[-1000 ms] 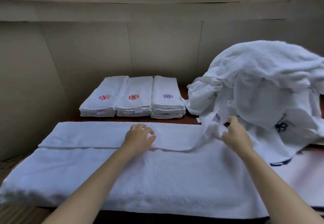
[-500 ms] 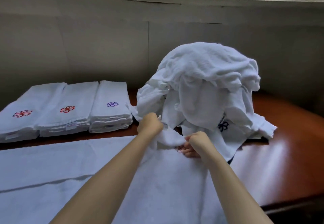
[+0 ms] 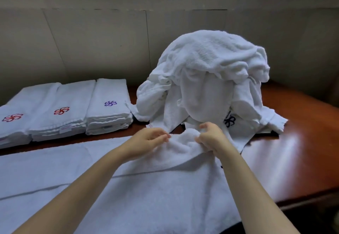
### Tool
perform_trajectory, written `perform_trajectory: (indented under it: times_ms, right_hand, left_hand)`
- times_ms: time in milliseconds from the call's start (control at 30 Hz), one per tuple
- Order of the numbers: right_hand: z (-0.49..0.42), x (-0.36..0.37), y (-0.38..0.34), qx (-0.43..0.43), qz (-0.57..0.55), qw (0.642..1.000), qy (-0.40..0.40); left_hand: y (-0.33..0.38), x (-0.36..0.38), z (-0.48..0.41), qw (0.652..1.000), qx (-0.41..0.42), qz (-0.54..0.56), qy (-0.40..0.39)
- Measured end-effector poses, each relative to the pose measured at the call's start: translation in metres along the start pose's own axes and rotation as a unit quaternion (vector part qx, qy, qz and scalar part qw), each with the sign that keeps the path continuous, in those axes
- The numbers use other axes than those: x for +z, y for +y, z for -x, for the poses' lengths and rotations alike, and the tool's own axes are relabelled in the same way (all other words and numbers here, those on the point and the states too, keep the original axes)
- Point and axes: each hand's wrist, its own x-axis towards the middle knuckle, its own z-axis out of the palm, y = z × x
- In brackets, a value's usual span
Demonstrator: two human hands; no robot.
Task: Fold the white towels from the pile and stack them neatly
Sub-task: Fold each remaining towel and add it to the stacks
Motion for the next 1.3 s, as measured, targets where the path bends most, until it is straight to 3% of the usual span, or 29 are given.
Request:
perform_trajectory:
  times_ms: [67,133,233,300,367,567,667,733,867,967,1067,1200,1300]
  right_hand:
    - [0.004,-0.014,-0.007,-0.002,-0.088,0.996,-0.010]
    - [0.007,-0.027,-0.013,0.013,-0.152,0.988,-0.019]
    - [0.016,-0.022,-0.012,0.037,-0.048,0.995,-0.080]
    - [0.019,-0.010,-0.005,0.054,-0.024,0.988,-0.142]
    - [0.016,0.001,-0.002,0.060,-0.126,0.977,-0.159]
    - [0.005,0.011,-0.009,0.025,-0.141,0.988,-0.055]
    - [0.005,-0.010,-0.016,-0.058,-0.252,0.966,-0.024]
    - [0.007,-0.019,-0.013,-0.105,-0.268,0.957,-0.034]
    - [0.007,-0.020,0.020,-0.031,-0.165,0.983,0.075]
    - [0.006,-0.025,0.031,0.007,-0.320,0.942,0.097]
    - [0.000,-0.030,0.024,0.007,-0.441,0.895,0.061]
    - [0.001,-0.021,0.027,0.063,-0.254,0.965,0.002]
    - [0.005,-0.019,0.028,0.055,-0.152,0.986,-0.039]
  left_hand:
    - [-0.021,-0.016,0.010,0.995,-0.027,-0.095,0.030]
    - [-0.046,-0.024,0.025,0.970,-0.087,-0.226,0.010]
    - [-0.075,-0.024,0.051,0.924,-0.153,-0.350,-0.013]
    - [-0.082,-0.024,0.063,0.924,-0.150,-0.352,-0.003]
    - [-0.084,-0.027,0.069,0.923,-0.142,-0.357,-0.010]
    - [-0.082,-0.029,0.075,0.921,-0.132,-0.366,-0.020]
    - [-0.079,-0.027,0.074,0.931,-0.126,-0.342,-0.016]
    - [-0.076,-0.023,0.070,0.937,-0.121,-0.329,-0.011]
    - [-0.072,-0.014,0.064,0.934,-0.121,-0.337,-0.013]
    - [-0.071,-0.013,0.063,0.932,-0.116,-0.343,-0.021]
    - [-0.072,-0.014,0.064,0.932,-0.119,-0.342,-0.027]
    - [-0.069,-0.021,0.057,0.924,-0.179,-0.339,0.009]
    - [-0.051,-0.017,0.035,0.891,-0.225,-0.387,0.084]
